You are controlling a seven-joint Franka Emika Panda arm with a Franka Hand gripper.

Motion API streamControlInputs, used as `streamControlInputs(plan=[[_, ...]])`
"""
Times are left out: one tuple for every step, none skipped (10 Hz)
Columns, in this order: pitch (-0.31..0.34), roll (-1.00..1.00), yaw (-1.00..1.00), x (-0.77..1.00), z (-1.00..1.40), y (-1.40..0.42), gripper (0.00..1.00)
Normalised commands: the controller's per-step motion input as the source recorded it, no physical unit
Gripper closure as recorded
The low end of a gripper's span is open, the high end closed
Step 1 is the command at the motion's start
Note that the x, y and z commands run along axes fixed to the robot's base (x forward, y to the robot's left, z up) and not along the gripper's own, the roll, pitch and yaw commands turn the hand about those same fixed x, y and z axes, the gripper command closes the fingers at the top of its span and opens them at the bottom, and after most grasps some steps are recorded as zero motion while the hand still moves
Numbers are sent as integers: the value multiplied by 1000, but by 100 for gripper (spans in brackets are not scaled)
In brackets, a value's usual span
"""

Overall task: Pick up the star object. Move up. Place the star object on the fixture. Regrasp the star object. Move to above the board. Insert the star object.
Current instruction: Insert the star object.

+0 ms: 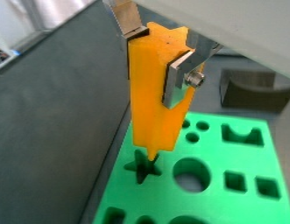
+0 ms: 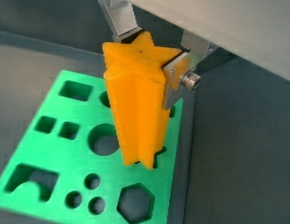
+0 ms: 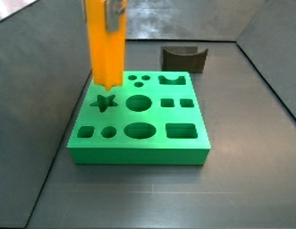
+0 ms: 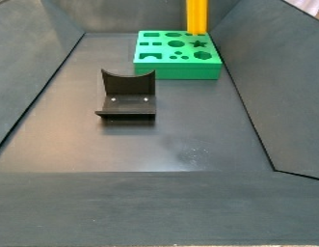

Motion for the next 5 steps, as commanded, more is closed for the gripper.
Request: streamControlInputs(plan=[[-87, -397, -249, 0, -131, 0, 100], [0, -97, 0, 0, -40, 0, 100], [0, -80, 0, 0, -66, 0, 100], [0, -156, -49, 0, -254, -6, 100], [0, -183, -71, 0, -280, -3, 100]])
